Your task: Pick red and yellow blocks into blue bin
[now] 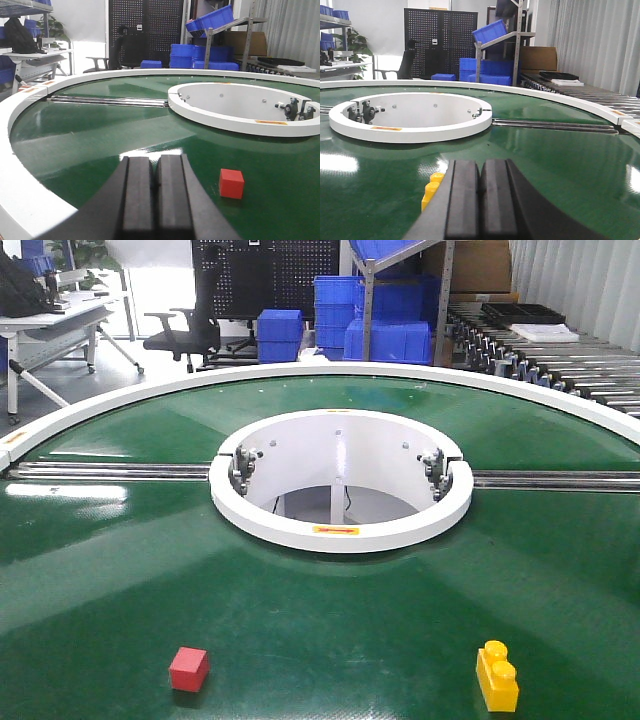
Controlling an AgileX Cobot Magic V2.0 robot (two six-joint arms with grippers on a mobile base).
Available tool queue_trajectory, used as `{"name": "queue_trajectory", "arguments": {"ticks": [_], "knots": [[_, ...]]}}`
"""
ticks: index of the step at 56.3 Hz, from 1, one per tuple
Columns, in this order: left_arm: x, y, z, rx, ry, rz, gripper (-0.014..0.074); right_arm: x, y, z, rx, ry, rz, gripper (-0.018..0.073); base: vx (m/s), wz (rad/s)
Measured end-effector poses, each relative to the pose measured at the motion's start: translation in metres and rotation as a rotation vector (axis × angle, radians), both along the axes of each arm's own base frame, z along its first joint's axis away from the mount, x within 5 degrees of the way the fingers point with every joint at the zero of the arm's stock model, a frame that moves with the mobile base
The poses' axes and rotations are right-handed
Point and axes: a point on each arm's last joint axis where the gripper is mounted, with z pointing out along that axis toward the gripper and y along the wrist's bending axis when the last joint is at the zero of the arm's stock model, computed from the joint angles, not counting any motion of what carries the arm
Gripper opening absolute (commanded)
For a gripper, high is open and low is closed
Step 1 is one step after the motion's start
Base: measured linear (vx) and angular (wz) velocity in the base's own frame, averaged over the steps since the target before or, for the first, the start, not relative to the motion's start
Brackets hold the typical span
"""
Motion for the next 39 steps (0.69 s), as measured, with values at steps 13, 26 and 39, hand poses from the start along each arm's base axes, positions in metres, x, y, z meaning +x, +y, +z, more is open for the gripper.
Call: {"name": "queue_trajectory", "arguments": {"ticks": [13,26,39], "knots": [[0.0000,0.0000,0.0000,0.000,0.000,0.000,0.0002,0.0000,0.0000,0.0000,0.000,0.000,0.000,-0.0011,0.00,0.00],[0.0000,0.0000,0.0000,0.000,0.000,0.000,0.0002,0.0000,0.0000,0.0000,0.000,0.000,0.000,-0.0011,0.00,0.00],[-0.0002,0.0001,0.0030,0.000,-0.033,0.001,0.0002,0.0000,0.0000,0.0002,0.000,-0.002,0.000,-0.0011,0.00,0.00]]}}
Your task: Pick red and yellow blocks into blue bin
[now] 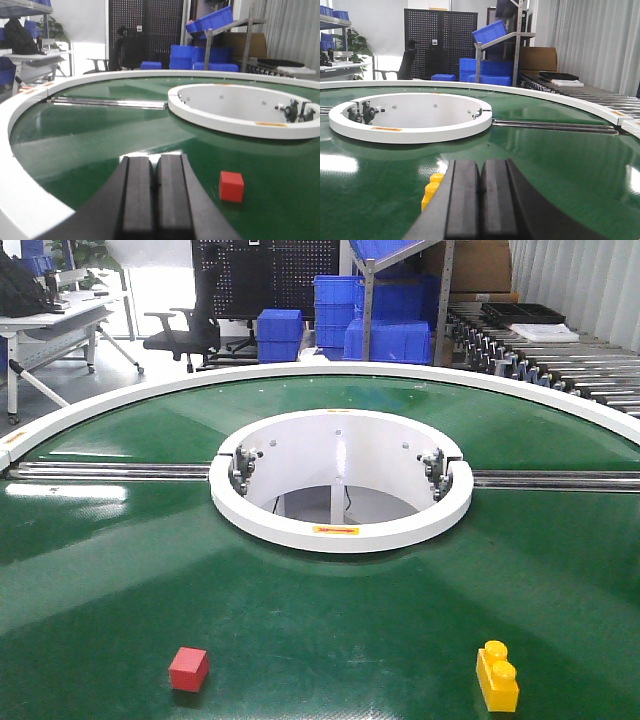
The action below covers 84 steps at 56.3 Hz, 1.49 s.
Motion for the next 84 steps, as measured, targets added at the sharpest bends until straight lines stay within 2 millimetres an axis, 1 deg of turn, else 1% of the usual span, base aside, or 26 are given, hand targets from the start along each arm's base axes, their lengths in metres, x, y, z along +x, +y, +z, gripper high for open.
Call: {"name": "queue_trajectory", "arguments": {"ticks": [7,9,11,16,18,21,23,27,31,34,38,42,44,52,60,69,71,74,77,79,80,84], "knots": [[-0.001,0.000,0.008,0.000,-0.036,0.001,0.0002,0.000,0.000,0.003,-0.001,-0.020,0.001,-0.0011,0.00,0.00],[-0.002,0.000,0.015,0.000,-0.051,0.000,0.0002,-0.001,0.000,0.006,-0.001,-0.021,0.000,-0.0011,0.00,0.00],[-0.005,0.000,0.026,0.001,-0.080,0.000,0.0002,-0.002,0.000,0.012,-0.001,-0.029,-0.001,-0.0011,0.00,0.00],[-0.013,0.000,0.056,0.001,-0.157,-0.001,0.0002,-0.008,0.000,0.039,-0.002,-0.075,-0.003,-0.0011,0.00,0.00],[-0.018,0.000,0.070,0.002,-0.182,-0.001,0.0002,-0.012,0.000,0.053,-0.002,-0.097,-0.005,-0.0011,0.00,0.00],[-0.024,0.000,0.085,0.002,-0.201,-0.003,0.0002,-0.015,0.000,0.071,0.000,-0.101,-0.007,-0.0011,0.00,0.00],[-0.030,-0.001,0.098,0.004,-0.216,-0.004,0.0002,-0.017,0.000,0.081,0.001,-0.098,-0.009,-0.0011,0.00,0.00],[-0.035,-0.001,0.121,0.004,-0.192,-0.006,0.0002,-0.019,-0.001,0.101,0.004,-0.069,-0.013,-0.0011,0.00,0.00],[-0.034,-0.001,0.140,0.006,-0.129,-0.009,0.0002,-0.018,-0.001,0.118,0.006,-0.025,-0.017,-0.0011,0.00,0.00],[-0.029,-0.001,0.149,0.007,-0.052,-0.012,0.0002,-0.014,-0.001,0.128,0.008,0.016,-0.019,-0.0011,0.00,0.00],[-0.018,-0.002,0.161,0.008,0.062,-0.015,0.0002,-0.003,-0.002,0.135,0.010,0.112,-0.024,-0.0011,0.00,0.00],[-0.007,-0.002,0.164,0.008,0.183,-0.019,0.0002,0.007,-0.003,0.138,0.013,0.202,-0.027,-0.0011,0.00,0.00],[0.000,-0.002,0.163,0.007,0.243,-0.020,0.0002,0.013,-0.003,0.136,0.014,0.248,-0.029,-0.0011,0.00,0.00],[0.027,-0.002,0.145,0.005,0.476,-0.025,0.0002,0.039,-0.004,0.119,0.017,0.461,-0.034,-0.0011,0.00,0.00],[0.044,-0.002,0.126,0.003,0.600,-0.026,0.0002,0.055,-0.004,0.105,0.019,0.606,-0.038,-0.0011,0.00,0.00],[0.054,-0.002,0.113,0.002,0.666,-0.026,0.0004,0.067,-0.005,0.094,0.021,0.710,-0.040,0.0011,0.00,0.00],[0.055,-0.002,0.112,0.002,0.669,-0.026,0.0004,0.068,-0.005,0.093,0.021,0.722,-0.040,0.0028,0.00,0.00],[0.055,-0.002,0.112,0.002,0.669,-0.026,0.0015,0.070,-0.005,0.090,0.023,0.746,-0.039,0.0087,0.00,0.00],[0.056,-0.002,0.112,0.002,0.667,-0.026,0.0045,0.072,-0.004,0.088,0.026,0.764,-0.034,0.0153,0.00,0.00],[0.056,-0.002,0.112,0.003,0.667,-0.025,0.0076,0.072,-0.004,0.088,0.027,0.775,-0.027,0.0210,0.00,0.00],[0.056,-0.002,0.112,0.004,0.667,-0.026,0.0099,0.073,-0.003,0.088,0.025,0.780,-0.021,0.0223,0.00,0.00],[0.056,-0.001,0.112,0.014,0.667,-0.026,0.0198,0.075,-0.002,0.089,0.014,0.791,-0.001,0.0365,0.00,0.00]]}}
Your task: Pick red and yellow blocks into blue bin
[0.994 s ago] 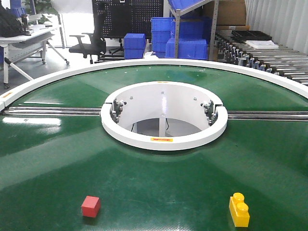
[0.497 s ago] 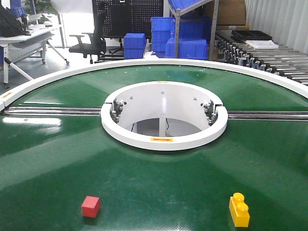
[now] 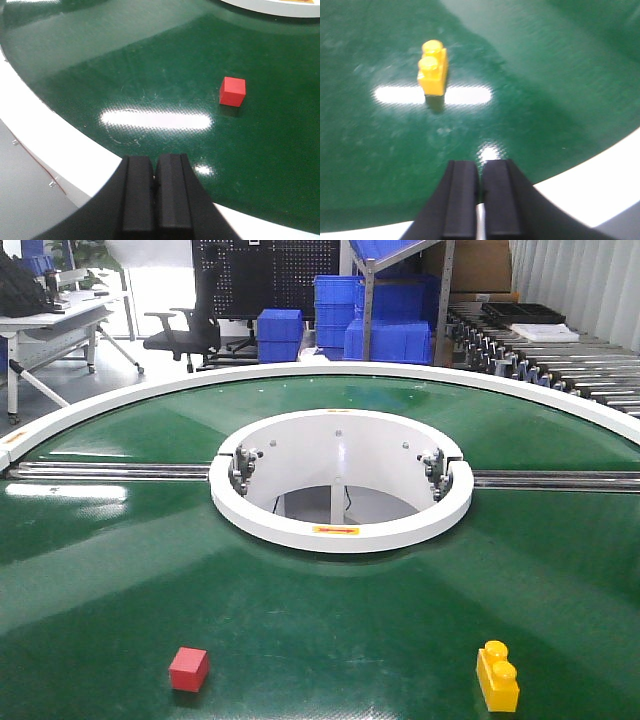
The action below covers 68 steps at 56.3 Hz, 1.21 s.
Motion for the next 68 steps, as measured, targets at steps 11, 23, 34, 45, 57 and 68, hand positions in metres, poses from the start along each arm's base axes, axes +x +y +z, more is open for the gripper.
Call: {"name": "queue_trajectory", "arguments": {"ticks": [11,23,34,45,57,68], "knots": [[0.000,-0.002,0.000,0.014,0.000,-0.027,0.0512,0.012,0.006,0.008,0.020,0.043,0.069,0.0668,0.00,0.00],[-0.001,-0.013,0.000,0.014,-0.001,-0.122,0.0612,0.046,0.022,0.010,0.047,0.177,0.181,0.0724,0.00,0.00],[-0.002,-0.020,0.000,0.013,-0.001,-0.189,0.0589,0.085,0.047,0.005,-0.020,0.315,0.211,0.0694,0.00,0.00],[-0.002,-0.021,0.000,0.013,0.004,-0.199,0.0563,0.143,0.048,-0.007,-0.049,0.379,0.046,0.0668,0.00,0.00],[-0.003,-0.021,-0.001,0.014,0.005,-0.200,0.0550,0.205,0.046,-0.036,0.007,0.470,-0.027,0.0619,0.00,0.00],[-0.003,-0.021,-0.001,0.014,0.005,-0.200,0.0550,0.243,0.050,-0.065,0.001,0.525,-0.031,0.0553,0.00,0.00]]}}
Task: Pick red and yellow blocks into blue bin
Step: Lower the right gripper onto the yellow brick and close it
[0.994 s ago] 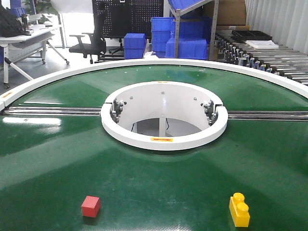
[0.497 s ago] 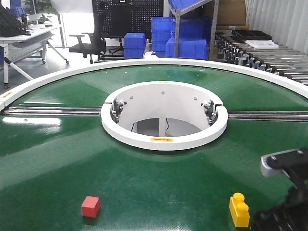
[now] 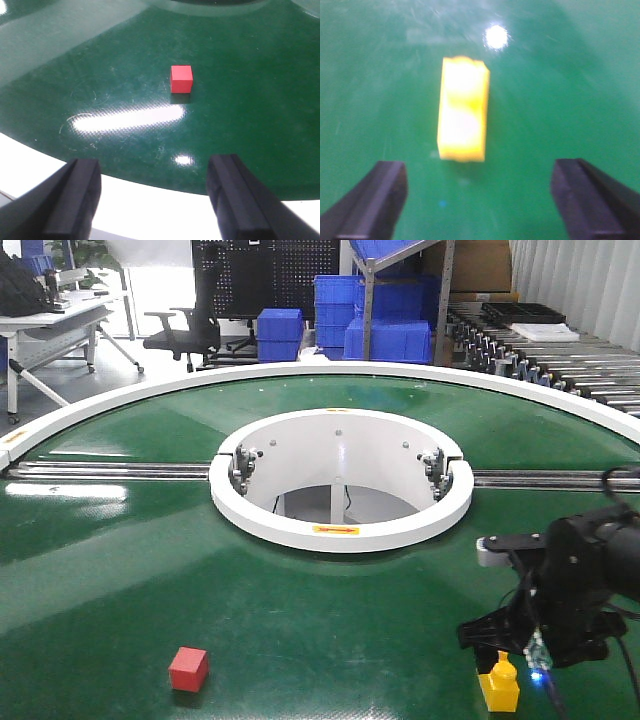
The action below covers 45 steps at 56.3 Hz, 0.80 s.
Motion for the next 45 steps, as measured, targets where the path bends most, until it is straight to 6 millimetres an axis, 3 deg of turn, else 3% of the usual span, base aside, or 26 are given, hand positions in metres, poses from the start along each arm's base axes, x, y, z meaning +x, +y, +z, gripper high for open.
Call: {"name": "queue_trajectory", "arguments": {"ticks": [13,25,45], "knots": [[0.000,0.000,0.000,0.000,0.001,0.000,0.0550,0.028,0.004,-0.033,-0.004,0.051,0.000,0.0524,0.00,0.00],[0.000,0.000,0.000,0.000,0.001,0.000,0.0550,0.036,0.006,-0.055,-0.011,0.095,0.000,0.0508,0.00,0.00],[0.000,0.000,0.000,0.000,0.001,0.000,0.0550,0.037,0.006,-0.059,-0.012,0.105,0.001,0.0185,0.00,0.00]]}}
